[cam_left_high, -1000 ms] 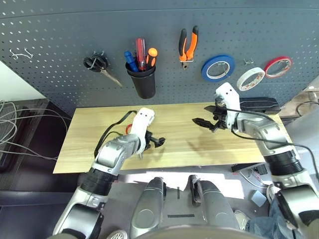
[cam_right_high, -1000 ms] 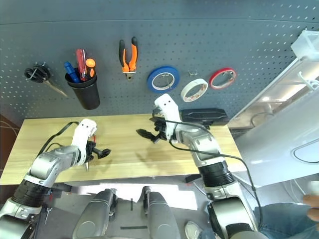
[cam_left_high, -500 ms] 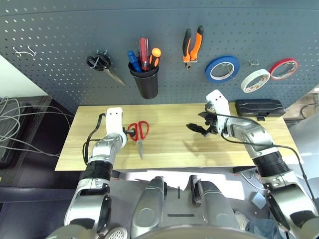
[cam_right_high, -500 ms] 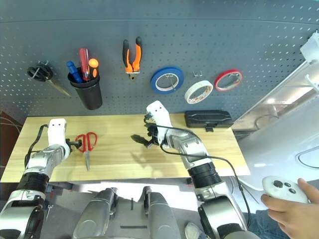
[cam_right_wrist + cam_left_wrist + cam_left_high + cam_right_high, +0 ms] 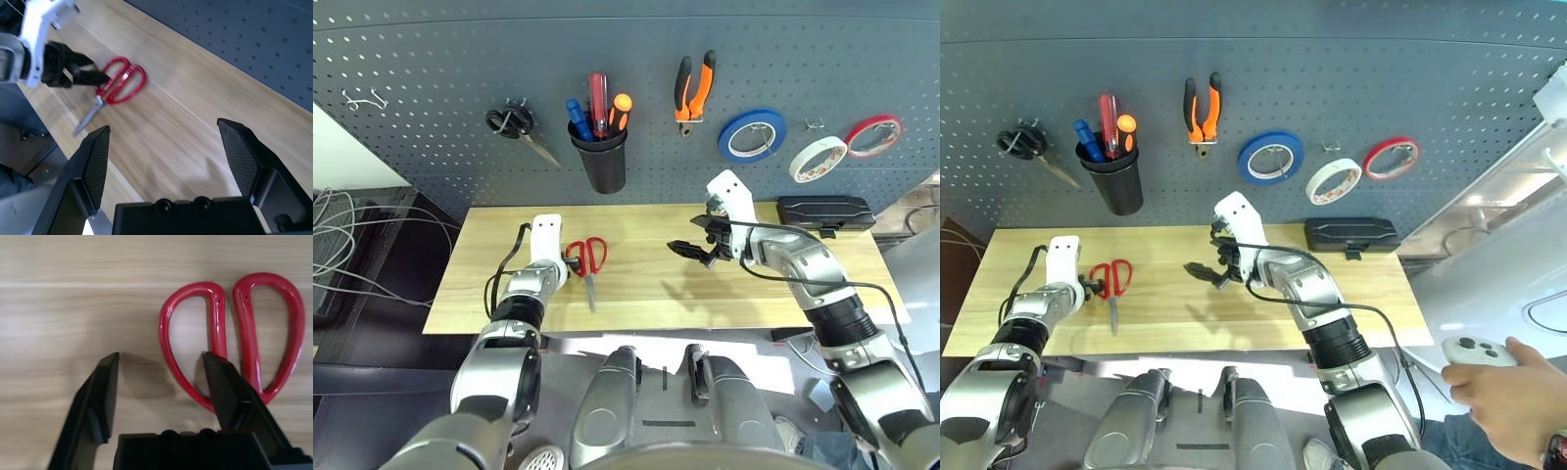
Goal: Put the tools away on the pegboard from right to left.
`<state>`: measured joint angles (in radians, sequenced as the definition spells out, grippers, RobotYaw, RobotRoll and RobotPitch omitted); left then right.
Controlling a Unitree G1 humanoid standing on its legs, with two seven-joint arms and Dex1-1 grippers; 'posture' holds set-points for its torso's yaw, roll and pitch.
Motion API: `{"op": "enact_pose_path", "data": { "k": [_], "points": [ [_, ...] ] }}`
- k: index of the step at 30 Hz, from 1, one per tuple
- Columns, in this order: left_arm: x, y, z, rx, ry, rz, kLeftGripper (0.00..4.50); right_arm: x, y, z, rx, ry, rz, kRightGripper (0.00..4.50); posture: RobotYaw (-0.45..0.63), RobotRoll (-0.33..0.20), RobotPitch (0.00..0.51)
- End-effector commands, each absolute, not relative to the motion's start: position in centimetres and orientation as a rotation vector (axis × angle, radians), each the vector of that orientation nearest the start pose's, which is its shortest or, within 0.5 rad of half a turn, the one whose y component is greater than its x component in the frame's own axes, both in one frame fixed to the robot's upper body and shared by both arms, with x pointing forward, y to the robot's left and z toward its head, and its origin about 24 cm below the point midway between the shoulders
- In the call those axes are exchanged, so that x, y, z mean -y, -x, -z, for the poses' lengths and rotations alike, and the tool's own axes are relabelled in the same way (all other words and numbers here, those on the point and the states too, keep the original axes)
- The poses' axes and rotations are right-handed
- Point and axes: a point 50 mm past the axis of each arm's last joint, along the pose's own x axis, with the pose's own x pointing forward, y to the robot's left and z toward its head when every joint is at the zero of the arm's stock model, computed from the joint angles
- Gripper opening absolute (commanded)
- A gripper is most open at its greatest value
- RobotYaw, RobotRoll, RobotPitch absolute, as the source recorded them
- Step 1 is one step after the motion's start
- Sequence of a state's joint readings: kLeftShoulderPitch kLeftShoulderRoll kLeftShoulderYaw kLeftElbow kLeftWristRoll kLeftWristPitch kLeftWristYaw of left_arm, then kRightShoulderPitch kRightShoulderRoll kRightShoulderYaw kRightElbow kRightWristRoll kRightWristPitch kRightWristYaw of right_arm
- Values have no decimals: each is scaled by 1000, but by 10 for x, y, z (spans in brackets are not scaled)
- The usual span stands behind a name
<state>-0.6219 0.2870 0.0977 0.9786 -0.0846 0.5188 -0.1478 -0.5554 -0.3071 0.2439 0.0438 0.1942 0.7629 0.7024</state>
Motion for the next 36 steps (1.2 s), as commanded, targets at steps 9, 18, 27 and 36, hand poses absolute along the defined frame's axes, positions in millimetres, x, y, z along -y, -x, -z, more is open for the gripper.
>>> {"op": "enact_pose_path", "data": {
  "k": [9, 18, 27, 36],
  "points": [
    [-218, -309, 31, -840, -50, 38, 1489, 92, -318, -111, -369, 175, -947, 4500, 69, 0, 232],
    [-224, -310, 11, -606, -115, 62, 49, 91, -322, -115, -328, 195, -961, 4500, 89, 0, 221],
    [-255, -268, -20, -415, -154, -18, 49, 91, -323, -127, -286, 203, -991, 4500, 122, 0, 205],
    [-277, -246, -67, -17, -243, -105, 49, 76, -327, -155, -96, 195, -1070, 4500, 159, 0, 182]
  ]
}}
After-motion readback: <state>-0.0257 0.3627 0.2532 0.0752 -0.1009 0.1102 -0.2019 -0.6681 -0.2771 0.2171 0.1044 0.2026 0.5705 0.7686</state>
